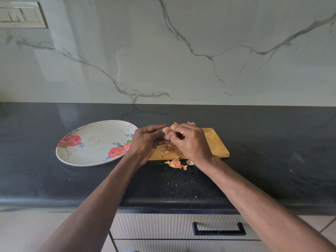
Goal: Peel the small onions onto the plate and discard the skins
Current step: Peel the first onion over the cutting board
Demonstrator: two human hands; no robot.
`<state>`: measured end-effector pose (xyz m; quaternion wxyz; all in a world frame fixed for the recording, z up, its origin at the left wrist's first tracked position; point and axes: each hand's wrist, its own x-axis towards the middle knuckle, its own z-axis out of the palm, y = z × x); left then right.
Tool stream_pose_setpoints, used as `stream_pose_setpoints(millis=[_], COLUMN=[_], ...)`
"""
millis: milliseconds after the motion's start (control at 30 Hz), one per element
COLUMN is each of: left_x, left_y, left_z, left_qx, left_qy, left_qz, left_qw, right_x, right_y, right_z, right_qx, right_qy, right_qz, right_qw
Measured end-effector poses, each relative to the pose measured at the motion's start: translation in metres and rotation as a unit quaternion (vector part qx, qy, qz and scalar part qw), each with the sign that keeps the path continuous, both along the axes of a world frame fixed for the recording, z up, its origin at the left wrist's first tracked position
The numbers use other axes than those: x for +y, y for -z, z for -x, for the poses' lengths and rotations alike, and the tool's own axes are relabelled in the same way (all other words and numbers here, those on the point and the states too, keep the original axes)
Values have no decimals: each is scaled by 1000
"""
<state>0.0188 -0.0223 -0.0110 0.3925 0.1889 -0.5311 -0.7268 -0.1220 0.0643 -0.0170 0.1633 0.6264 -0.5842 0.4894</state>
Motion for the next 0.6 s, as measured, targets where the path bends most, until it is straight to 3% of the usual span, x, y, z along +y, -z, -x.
stream_pose_setpoints(millis=[367, 433, 600], left_x=[6, 4, 3], left_y=[-4, -4, -5], left_z=[-2, -2, -1], left_qx=[-12, -7, -2], left_qy=[6, 21, 28], left_qz=[23, 10, -30], left_qw=[1000, 1000, 999], right_x=[-4, -3, 0], right_y=[2, 3, -2], right_z=[0, -2, -5], right_qx=[67, 24, -207], right_qy=[46, 34, 0], right_qz=[20, 0, -87], right_qw=[997, 999, 975])
